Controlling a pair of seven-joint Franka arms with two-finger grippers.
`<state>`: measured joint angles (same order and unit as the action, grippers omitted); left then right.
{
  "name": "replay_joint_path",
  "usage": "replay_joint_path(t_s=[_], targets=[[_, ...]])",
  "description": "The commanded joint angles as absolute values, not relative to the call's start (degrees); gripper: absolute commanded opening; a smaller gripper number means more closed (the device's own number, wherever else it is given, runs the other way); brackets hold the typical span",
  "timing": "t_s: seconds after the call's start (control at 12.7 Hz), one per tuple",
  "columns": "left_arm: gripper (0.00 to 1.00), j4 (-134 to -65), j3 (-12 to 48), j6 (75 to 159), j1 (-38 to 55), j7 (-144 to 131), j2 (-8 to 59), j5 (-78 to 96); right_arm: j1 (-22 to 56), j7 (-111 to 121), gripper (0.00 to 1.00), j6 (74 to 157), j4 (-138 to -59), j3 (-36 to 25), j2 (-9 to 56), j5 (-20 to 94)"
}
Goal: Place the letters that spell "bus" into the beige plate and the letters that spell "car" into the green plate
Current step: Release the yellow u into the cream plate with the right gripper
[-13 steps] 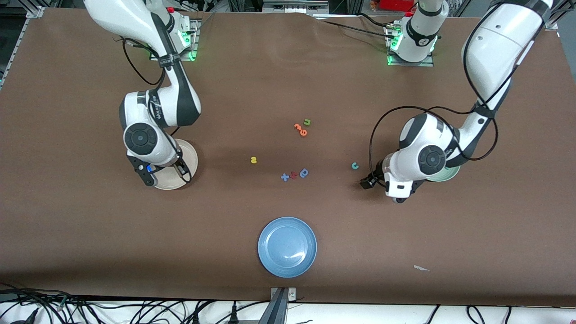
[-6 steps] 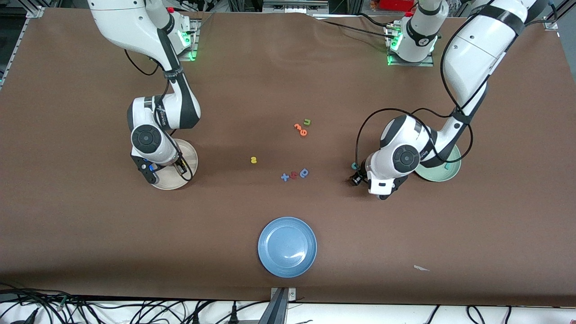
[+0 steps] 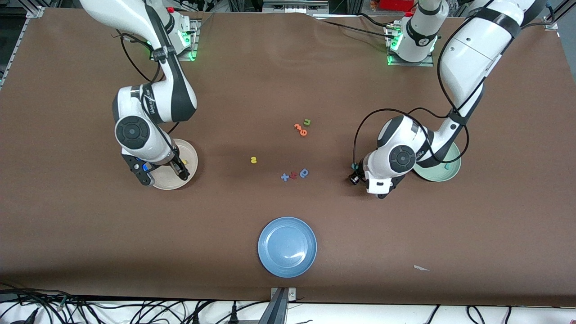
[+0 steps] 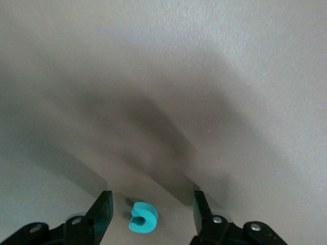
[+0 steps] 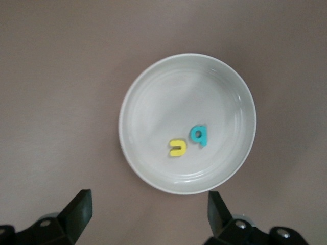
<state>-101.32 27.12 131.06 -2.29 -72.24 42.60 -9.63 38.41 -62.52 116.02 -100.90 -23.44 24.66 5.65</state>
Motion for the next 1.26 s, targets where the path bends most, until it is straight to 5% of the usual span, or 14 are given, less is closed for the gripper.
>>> replay_joint_path(t_s=[0.0,0.24,0.79,1.18], targets=[[0.7,-101.6,26.46,130.78,-0.88,-73.82,42.28,-8.88,38.32,-53.04,1.0,112.68,-98.88,-23.55,21.2,5.71],[0.64,-101.69,26.46,130.61,-0.53,-74.09,42.63,-8.88,38.23,-32.17,1.0,107.68,-98.18,-23.82,16.79,5.1],[0.18,-101.6,26.46,129.99,-0.53,-74.79,42.45,-8.88,38.32,-14.15,1.0,101.51,-95.19,-24.26,16.61,5.98],[0.12,-100.37,26.98,122.72,-4.29,-69.64,37.64,-8.27,38.41,-12.04,1.0,105.45,-95.27,-17.06,19.5,6.06]])
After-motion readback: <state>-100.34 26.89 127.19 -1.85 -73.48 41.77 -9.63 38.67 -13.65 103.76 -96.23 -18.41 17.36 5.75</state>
